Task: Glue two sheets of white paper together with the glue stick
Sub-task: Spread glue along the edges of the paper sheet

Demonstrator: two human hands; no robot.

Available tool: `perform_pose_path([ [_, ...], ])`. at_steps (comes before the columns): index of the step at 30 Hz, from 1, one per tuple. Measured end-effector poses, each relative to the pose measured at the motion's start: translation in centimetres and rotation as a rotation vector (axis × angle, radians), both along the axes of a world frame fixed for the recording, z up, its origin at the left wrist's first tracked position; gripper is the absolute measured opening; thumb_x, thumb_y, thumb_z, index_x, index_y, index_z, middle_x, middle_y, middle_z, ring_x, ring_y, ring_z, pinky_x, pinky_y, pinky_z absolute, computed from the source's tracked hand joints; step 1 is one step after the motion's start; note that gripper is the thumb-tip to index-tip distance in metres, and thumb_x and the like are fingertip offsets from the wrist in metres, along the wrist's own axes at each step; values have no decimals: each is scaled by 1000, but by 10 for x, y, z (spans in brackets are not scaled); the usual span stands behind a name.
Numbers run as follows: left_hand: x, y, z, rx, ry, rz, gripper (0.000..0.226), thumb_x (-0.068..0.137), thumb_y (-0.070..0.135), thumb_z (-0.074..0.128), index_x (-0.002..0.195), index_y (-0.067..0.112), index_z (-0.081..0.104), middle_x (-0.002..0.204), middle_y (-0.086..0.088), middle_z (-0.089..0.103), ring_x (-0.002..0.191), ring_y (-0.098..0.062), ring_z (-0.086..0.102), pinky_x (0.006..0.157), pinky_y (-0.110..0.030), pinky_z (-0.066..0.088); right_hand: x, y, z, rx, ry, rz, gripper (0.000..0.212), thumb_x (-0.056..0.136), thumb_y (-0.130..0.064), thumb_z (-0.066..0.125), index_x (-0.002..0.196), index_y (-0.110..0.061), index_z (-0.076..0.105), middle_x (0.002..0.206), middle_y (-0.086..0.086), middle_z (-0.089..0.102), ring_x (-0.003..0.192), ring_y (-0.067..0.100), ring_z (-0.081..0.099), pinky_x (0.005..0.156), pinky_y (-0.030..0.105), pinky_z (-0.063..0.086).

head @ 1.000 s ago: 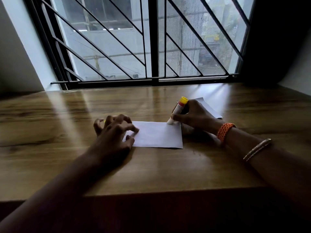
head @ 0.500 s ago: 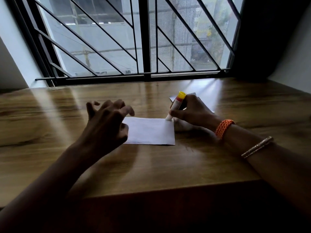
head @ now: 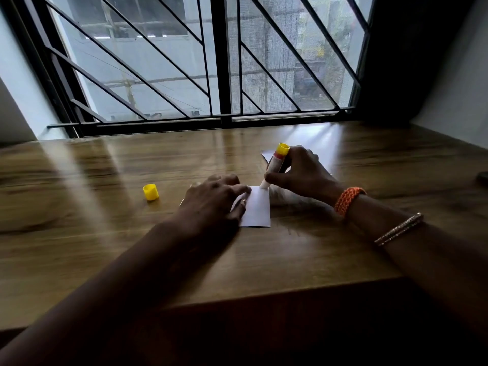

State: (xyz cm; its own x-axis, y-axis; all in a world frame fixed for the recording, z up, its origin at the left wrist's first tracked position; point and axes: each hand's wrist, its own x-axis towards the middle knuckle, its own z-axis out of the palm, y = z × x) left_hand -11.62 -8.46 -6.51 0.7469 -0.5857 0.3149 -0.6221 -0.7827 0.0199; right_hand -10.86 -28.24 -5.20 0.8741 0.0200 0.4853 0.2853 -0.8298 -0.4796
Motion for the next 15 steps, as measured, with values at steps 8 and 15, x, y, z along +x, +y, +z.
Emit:
perform_pose_path([
  [8, 11, -3, -9, 57, 51, 39, 41, 90, 48, 32, 131, 49, 38, 125, 6, 43, 116, -20, 38, 79, -37, 25, -2, -14, -2, 102, 108, -21, 27, 70, -30, 73, 80, -5, 70, 87, 14, 71, 87, 27, 67, 82, 47, 53],
  [15, 12, -3, -7, 67, 75, 44, 42, 89, 51, 32, 131, 51, 38, 126, 4, 44, 116, -22, 39, 81, -37, 27, -9, -11, -1, 150, 137, -11, 31, 72, -35, 76, 86, -8, 74, 97, 15, 70, 94, 26, 66, 84, 44, 53],
])
